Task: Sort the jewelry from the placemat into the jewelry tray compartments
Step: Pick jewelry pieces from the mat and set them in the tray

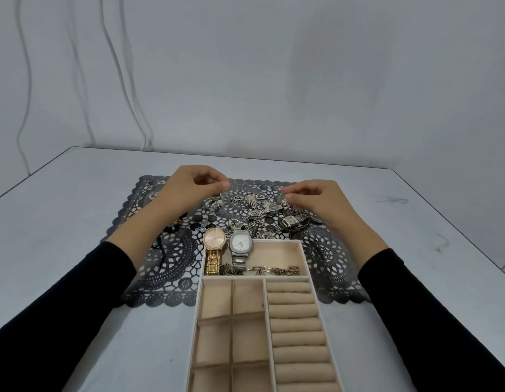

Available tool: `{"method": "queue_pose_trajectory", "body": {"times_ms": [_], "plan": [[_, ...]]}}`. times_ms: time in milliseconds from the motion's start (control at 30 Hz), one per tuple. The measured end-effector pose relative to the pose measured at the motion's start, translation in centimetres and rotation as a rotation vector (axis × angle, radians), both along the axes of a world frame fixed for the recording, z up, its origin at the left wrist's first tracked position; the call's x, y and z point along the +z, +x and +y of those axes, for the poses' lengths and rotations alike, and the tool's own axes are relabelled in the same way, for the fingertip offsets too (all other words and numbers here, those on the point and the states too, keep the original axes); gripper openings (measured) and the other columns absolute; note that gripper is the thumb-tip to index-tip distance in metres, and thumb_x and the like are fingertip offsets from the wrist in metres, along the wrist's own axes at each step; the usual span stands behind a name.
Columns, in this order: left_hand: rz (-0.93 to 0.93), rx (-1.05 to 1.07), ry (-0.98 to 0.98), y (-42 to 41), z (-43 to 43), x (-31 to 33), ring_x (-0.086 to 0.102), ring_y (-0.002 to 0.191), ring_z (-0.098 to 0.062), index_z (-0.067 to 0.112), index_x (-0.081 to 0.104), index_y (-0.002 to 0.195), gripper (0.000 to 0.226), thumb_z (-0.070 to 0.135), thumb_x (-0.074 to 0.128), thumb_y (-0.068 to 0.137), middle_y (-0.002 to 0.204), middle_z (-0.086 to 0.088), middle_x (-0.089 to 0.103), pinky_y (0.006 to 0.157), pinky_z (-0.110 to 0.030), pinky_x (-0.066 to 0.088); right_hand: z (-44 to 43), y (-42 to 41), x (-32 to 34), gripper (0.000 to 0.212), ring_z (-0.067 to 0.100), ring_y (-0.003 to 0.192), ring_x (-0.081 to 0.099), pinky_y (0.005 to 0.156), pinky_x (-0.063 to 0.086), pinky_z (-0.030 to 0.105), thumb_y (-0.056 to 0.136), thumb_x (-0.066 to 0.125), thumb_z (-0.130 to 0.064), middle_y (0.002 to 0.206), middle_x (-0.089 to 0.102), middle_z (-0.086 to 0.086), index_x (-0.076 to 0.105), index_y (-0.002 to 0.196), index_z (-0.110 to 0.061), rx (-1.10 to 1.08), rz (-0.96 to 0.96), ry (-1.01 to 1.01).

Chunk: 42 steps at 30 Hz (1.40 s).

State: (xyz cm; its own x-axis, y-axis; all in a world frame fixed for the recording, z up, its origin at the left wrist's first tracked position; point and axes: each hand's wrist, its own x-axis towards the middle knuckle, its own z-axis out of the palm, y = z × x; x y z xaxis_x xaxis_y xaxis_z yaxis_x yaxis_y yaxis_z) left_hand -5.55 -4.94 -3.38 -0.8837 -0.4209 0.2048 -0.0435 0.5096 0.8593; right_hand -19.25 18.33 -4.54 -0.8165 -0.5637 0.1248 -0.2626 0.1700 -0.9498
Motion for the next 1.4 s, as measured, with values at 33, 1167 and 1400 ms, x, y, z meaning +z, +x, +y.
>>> {"method": "queue_pose_trajectory", "body": {"times_ms": [33, 1167, 1400], "plan": [[0.007, 0.006, -0.001, 0.4, 0.3, 0.0, 0.069, 0.094, -0.020, 0.021, 0.076, 0.094, 0.015, 0.031, 0.077, 0.083, 0.096, -0.008, 0.075, 0.077, -0.015, 0.049, 0.4, 0.5, 0.1, 0.018, 0.008, 0.077, 0.068, 0.074, 0.053, 0.019, 0.077, 0.077, -0.007, 0.088, 0.076, 0.000, 0.076, 0.095, -0.011, -0.004, -0.011, -0.010], [0.112, -0.195, 0.020, 9.6, 10.9, -2.6, 0.066, 0.079, -0.014, 0.025, 0.076, 0.084, 0.007, 0.018, 0.077, 0.083, 0.086, -0.006, 0.075, 0.077, -0.024, 0.052, 9.9, 12.9, -0.2, 0.013, 0.010, 0.045, 0.052, 0.046, 0.038, 0.018, 0.081, 0.073, 0.000, 0.059, 0.065, 0.008, 0.075, 0.094, -0.003, 0.078, -0.027, 0.007], [0.116, -0.190, -0.023, 9.8, 11.3, -2.7, 0.063, 0.074, -0.008, 0.025, 0.076, 0.086, 0.005, 0.020, 0.077, 0.083, 0.082, -0.001, 0.075, 0.073, -0.021, 0.052, 9.9, 13.0, -0.5, 0.013, 0.006, 0.056, 0.060, 0.056, 0.045, 0.013, 0.079, 0.077, -0.006, 0.062, 0.069, -0.001, 0.078, 0.091, -0.009, 0.122, 0.092, 0.090]]}}
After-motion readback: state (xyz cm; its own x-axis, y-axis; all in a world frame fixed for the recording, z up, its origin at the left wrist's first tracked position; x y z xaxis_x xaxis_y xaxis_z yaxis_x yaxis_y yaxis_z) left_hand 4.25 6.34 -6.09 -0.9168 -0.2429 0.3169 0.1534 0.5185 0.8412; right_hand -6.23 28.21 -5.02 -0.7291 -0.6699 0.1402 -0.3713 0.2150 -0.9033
